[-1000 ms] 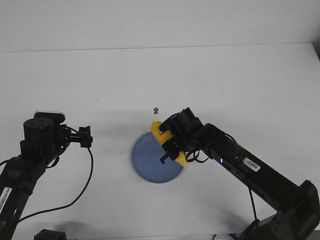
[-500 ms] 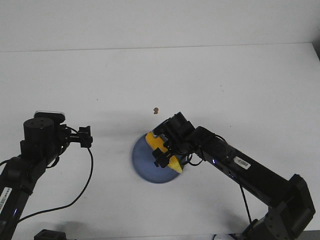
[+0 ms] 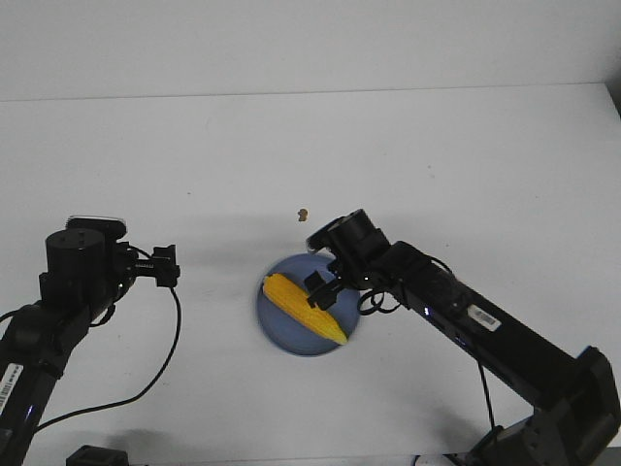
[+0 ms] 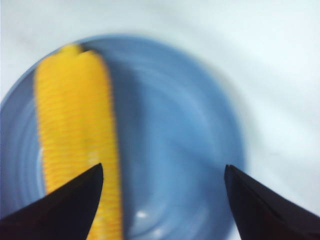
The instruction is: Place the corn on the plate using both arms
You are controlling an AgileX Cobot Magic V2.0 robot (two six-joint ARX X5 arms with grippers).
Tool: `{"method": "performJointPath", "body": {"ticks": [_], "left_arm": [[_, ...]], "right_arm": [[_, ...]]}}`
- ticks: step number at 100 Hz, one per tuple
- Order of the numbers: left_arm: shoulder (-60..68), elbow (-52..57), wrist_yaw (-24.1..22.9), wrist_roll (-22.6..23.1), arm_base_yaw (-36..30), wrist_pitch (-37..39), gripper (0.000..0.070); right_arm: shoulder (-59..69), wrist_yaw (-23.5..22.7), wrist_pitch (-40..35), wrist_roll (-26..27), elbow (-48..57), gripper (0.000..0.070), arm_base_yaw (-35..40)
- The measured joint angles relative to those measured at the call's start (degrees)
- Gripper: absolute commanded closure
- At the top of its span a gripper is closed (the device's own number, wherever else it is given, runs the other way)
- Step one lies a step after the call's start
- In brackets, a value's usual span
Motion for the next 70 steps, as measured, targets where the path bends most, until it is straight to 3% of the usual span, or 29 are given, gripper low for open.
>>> {"method": "performJointPath", "body": {"ticks": [35, 70], "left_arm": [[0.0, 0.0, 0.0, 0.0, 0.1, 0.7, 0.0145], [-6.5, -6.2, 0.0, -0.7, 0.8, 8.7, 0.0145]], "right_arm": [[-15.9, 1.1, 3.0, -0.9, -1.6, 0.0192, -13.2], [-43.2, 3.2, 12.6, -1.6, -22.1, 0.0194, -28.8]]}}
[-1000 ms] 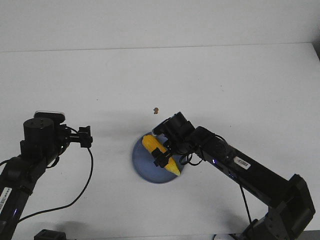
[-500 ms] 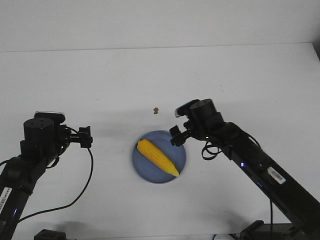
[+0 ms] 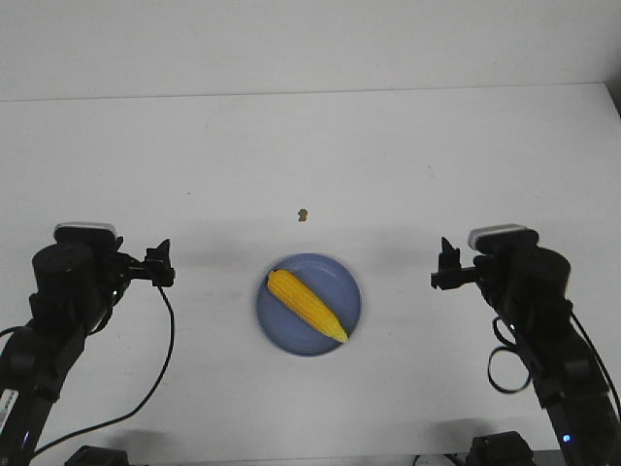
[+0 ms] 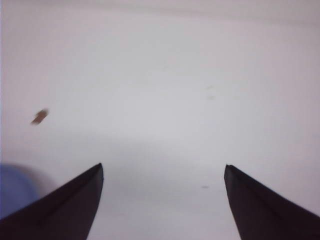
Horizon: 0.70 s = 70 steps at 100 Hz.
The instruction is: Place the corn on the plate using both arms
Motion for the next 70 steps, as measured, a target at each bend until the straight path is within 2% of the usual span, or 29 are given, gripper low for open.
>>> {"method": "performJointPath", "body": {"ticks": [14, 40, 64, 70], "left_arm": [[-7.7, -9.0, 0.0, -0.4, 0.0, 4.8, 0.0145], [-22.3, -24.5, -0.6, -2.4, 0.0, 5.9, 0.0145], [-31.1, -26.4, -2.0, -4.3, 0.0, 7.9, 0.0157], [-31.9, -26.4, -2.1, -4.3, 0.0, 7.8, 0.0157]], "right_arm": [[-11.8, 0.0, 2.6, -0.5, -8.1, 0.0194, -2.3], [-28.9, -0.1, 2.7, -2.1, -19.1, 0.0194, -2.9], [-34.4, 1.2, 2.6, -2.1, -19.7, 0.0195, -2.9], [-34.3, 1.7, 2.3, -2.1, -19.7, 0.0228, -2.9]]}}
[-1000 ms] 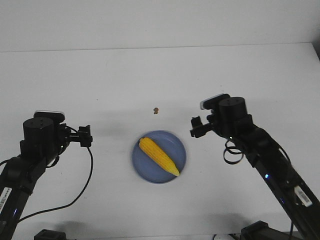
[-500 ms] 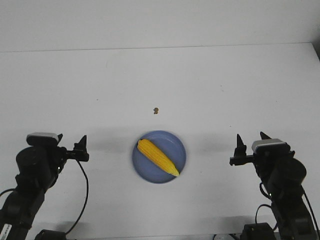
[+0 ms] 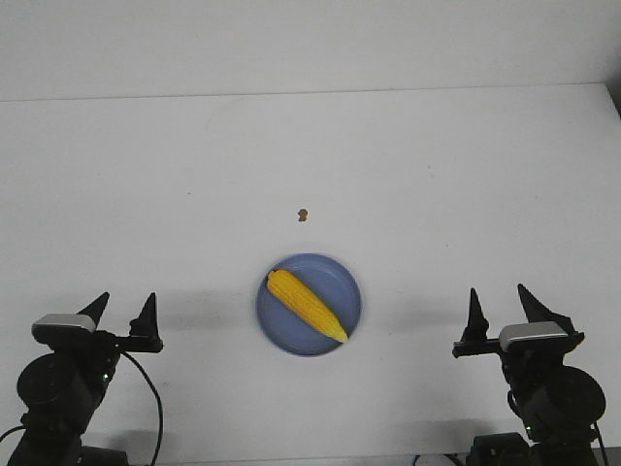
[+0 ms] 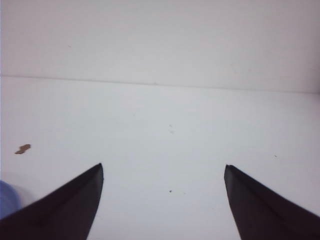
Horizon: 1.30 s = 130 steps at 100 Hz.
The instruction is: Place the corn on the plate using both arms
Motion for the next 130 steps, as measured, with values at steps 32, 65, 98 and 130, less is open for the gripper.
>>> {"method": "performJointPath", "body": {"ticks": [32, 65, 98, 130], "left_arm": [[-1.4, 0.0, 0.0, -0.1, 0.0, -0.2, 0.0691], [-1.4, 0.0, 0.0, -0.2, 0.0, 0.1, 0.0688], [-1.4, 0.0, 0.0, -0.2, 0.0, 0.1, 0.0688], [-1.4, 0.0, 0.0, -0.2, 0.0, 0.1, 0.0688]], "right_arm": [[0.0, 0.0, 0.0, 0.0, 0.0, 0.0692, 0.0], [0.0, 0.0, 0.1, 0.0, 0.0, 0.0692, 0.0], [0.0, 0.0, 0.0, 0.0, 0.0, 0.0692, 0.0], [0.0, 0.0, 0.1, 0.0, 0.0, 0.0692, 0.0]]}}
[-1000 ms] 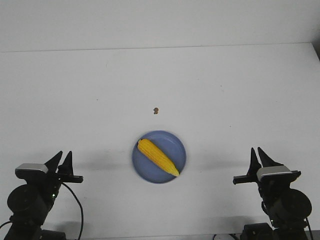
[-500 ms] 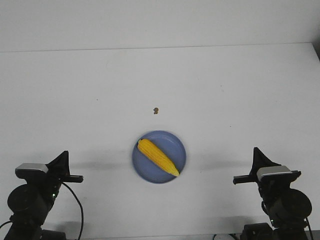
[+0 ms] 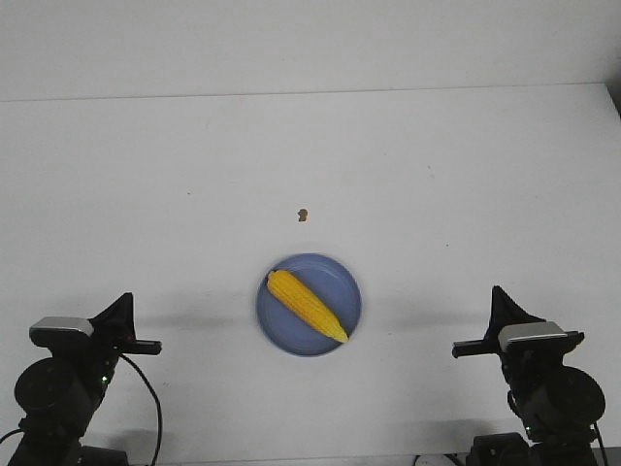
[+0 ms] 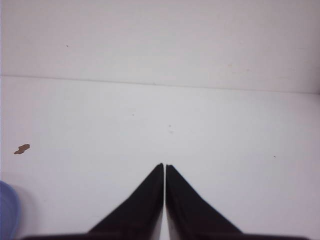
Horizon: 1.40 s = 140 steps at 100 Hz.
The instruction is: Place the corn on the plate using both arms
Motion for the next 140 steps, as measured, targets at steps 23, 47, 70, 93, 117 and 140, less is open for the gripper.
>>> {"method": "performJointPath", "body": {"ticks": [23, 47, 70, 93, 117, 140], "left_arm": [[-3.0, -1.9, -1.3, 1.1, 1.0, 4.1, 0.0688], [-14.1, -14.9, -1.4, 2.0, 3.9, 11.4, 0.0688], [-20.6, -22.6, -1.4, 2.5, 4.4, 13.0, 0.0688], [-20.5, -27.1, -1.3, 3.3, 4.4, 18.4, 0.0688], [-20.6, -27.3, -1.3, 3.6, 4.4, 20.2, 0.0688], [-20.6, -27.3, -1.3, 3.7, 4.4, 20.2, 0.0688]], "right_arm": [[0.0, 0.0, 0.0, 0.0, 0.0, 0.0692, 0.0], [0.0, 0.0, 0.0, 0.0, 0.0, 0.0692, 0.0], [0.0, 0.0, 0.0, 0.0, 0.0, 0.0692, 0.0], [0.0, 0.0, 0.0, 0.0, 0.0, 0.0692, 0.0], [0.0, 0.0, 0.0, 0.0, 0.0, 0.0692, 0.0], [0.0, 0.0, 0.0, 0.0, 0.0, 0.0692, 0.0]]}}
